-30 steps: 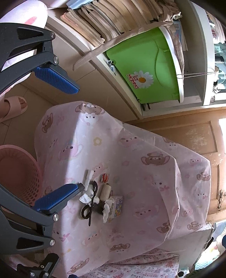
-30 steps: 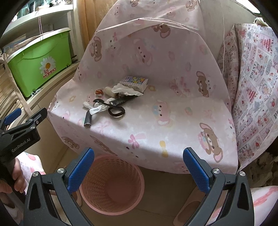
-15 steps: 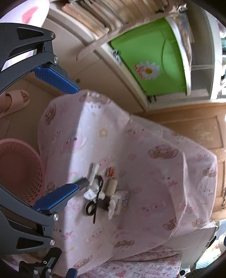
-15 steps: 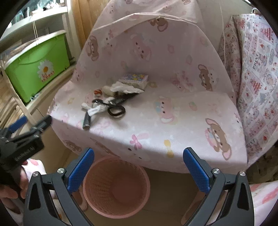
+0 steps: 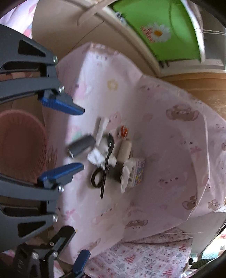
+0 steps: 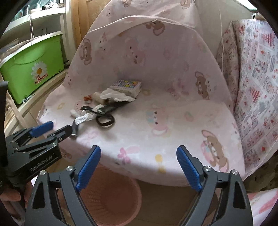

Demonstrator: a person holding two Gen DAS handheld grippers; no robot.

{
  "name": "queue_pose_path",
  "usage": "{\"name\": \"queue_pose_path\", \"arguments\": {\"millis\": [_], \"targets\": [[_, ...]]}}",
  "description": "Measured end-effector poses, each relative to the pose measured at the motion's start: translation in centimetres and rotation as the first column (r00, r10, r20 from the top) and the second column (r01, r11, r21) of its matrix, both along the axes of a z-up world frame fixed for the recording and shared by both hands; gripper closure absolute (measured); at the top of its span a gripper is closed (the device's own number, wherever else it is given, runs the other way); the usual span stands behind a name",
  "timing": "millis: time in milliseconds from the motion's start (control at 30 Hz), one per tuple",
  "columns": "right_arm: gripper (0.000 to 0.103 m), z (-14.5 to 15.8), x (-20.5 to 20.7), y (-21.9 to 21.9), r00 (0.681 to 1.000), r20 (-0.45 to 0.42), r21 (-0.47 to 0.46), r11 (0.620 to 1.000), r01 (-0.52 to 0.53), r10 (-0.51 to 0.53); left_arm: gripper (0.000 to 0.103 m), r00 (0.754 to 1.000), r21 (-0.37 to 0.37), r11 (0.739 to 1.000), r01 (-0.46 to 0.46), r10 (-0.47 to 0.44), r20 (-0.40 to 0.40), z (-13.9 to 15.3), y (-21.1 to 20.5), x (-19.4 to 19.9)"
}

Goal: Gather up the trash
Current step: 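Grasp the black marker on the chair seat with the left tool, then grasp the black plastic spoon with the right tool while the left tool holds the marker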

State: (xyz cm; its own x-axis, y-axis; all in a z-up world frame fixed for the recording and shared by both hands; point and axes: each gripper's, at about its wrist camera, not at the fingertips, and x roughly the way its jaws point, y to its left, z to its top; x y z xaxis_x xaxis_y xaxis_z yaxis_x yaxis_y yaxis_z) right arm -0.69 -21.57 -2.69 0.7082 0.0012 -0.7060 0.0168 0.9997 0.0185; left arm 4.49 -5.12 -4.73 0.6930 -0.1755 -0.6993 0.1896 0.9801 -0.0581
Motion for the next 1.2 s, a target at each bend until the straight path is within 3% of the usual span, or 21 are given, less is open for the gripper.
{"name": "queue_pose_path", "arguments": {"millis": [167, 233, 533, 633, 700, 833, 933, 1133, 1200], "targets": [[0.013, 0.1, 0.1, 0.6, 1.000, 0.026, -0.050, 0.999, -0.015, 0.016, 0.074, 0.994, -0.091, 0.995, -0.029, 0.019, -0.107, -1.4, -0.3, 1.6], [0.013, 0.1, 0.0, 0.9, 0.999, 0.037, -0.078, 0.997, -0.022, 0.025, 0.084, 0.994, -0.105, 0.993, -0.051, 0.040, -0.106, -1.3, -0.2, 1.7], [0.015, 0.9, -0.5, 1.0, 0.995, 0.091, -0.042, 0.998, -0.039, 0.043, 0.094, 0.996, -0.068, 0.996, -0.058, 0.054, -0.066, -0.6, 0.7, 1.2], [0.028, 1.4, 0.0, 0.9, 0.994, 0.086, 0.028, 0.997, -0.077, 0.074, 0.095, 0.998, -0.066, 0.996, -0.068, 0.067, -0.021, 0.5, 1.6, 0.7], [0.031, 2.1, 1.1, 0.9, 0.988, 0.081, 0.114, 0.983, -0.143, 0.134, 0.095, 0.996, -0.072, 0.993, -0.089, 0.089, 0.001, 1.2, 2.5, 0.4], [0.057, 2.8, 4.2, 0.9, 0.975, 0.077, 0.254, 0.942, -0.220, 0.207, 0.095, 0.990, -0.095, 0.986, -0.138, 0.138, -0.006, 1.7, 4.5, 0.4], [0.071, 1.0, 7.1, 2.1, 0.977, 0.010, 0.238, 0.948, -0.211, 0.215, 0.095, 0.984, -0.056, 0.983, -0.174, 0.175, 0.015, 1.6, 5.2, 0.3], [0.073, -2.1, 9.8, 3.5, 0.967, -0.090, 0.176, 0.959, -0.220, 0.239, 0.095, 0.985, -0.042, 0.985, -0.165, 0.167, 0.052, 2.1, 5.6, 0.1], [0.080, -2.3, 10.2, 3.6, 0.967, -0.087, 0.176, 0.959, -0.221, 0.238, 0.095, 0.986, -0.040, 0.986, -0.159, 0.161, 0.049, 2.0, 5.5, 0.2]]}}
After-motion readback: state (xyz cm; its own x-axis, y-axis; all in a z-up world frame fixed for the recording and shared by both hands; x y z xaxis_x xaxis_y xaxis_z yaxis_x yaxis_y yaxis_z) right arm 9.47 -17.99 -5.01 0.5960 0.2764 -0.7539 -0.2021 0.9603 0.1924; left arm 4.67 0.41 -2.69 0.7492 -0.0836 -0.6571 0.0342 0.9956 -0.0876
